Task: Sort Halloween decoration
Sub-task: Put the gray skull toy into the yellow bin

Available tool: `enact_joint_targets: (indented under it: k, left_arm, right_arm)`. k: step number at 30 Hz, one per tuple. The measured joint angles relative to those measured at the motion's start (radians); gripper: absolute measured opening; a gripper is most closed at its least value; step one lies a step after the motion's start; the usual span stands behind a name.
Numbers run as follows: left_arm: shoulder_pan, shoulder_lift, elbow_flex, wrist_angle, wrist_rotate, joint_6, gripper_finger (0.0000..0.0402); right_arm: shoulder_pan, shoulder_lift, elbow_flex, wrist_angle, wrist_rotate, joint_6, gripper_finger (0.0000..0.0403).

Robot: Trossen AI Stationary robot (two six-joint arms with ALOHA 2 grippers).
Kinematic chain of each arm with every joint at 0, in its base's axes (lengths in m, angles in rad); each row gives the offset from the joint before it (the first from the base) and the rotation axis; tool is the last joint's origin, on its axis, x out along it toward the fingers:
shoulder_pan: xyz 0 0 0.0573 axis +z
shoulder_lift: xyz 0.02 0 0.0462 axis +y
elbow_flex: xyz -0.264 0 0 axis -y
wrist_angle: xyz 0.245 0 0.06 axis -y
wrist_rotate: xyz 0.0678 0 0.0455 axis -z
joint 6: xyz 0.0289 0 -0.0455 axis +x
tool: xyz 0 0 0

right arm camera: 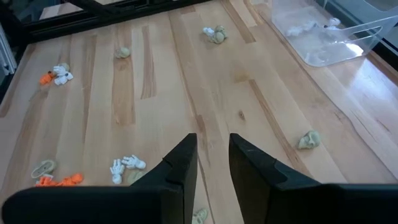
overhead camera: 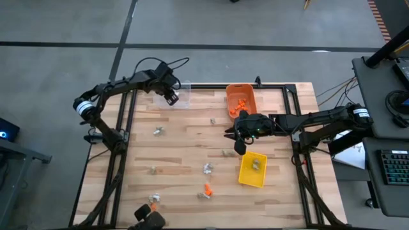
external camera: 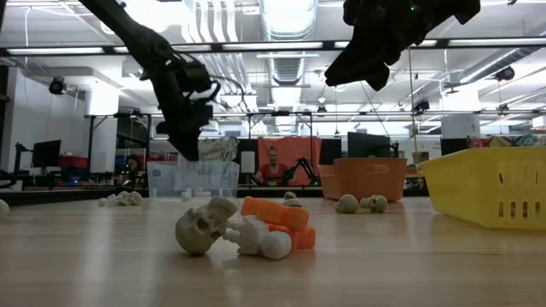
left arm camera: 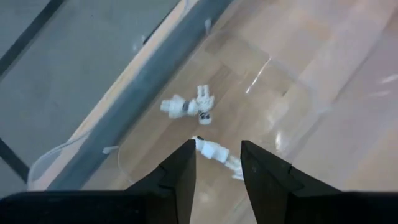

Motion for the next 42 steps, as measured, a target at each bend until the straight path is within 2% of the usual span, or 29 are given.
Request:
enact_joint_targets:
  k: [8,20,25,31,37,42]
  left_arm:
    - [-0.131,-0.145,-0.016,0.000,0.032,-0.050,0.0109]
    - [-0.468,-0.290,-0.063,0.086,0.024,-0.131,0.0110]
    - [-0.616,-0.348,-0.141,0.210,-0.031,-0.169,0.0110]
    - [-0.747,-0.411,-0.239,0.301,-0.154,-0.261,0.0110]
    - [-0.827,-0.466,-0.335,0.363,-0.249,-0.348,0.0110]
    - [-0.849,-0.500,-0.402,0.420,-0.271,-0.397,0.0110]
  right_arm:
    - [0.000,0.000,0.000,0.001,0.000,0.011,0.0073]
    - [0.000,0.000,0.000,0.052,0.003,0.074,0.0068]
    - [0.000,0.000,0.000,0.059,0.073,0.121,0.0068]
    - [-0.010,0.013,0.000,0.062,0.100,0.164,0.0068]
    - [-0.056,0.053,0.000,0.089,0.132,0.173,0.0068]
    - [-0.099,0.112,0.019,0.081,0.130,0.173,0.0068]
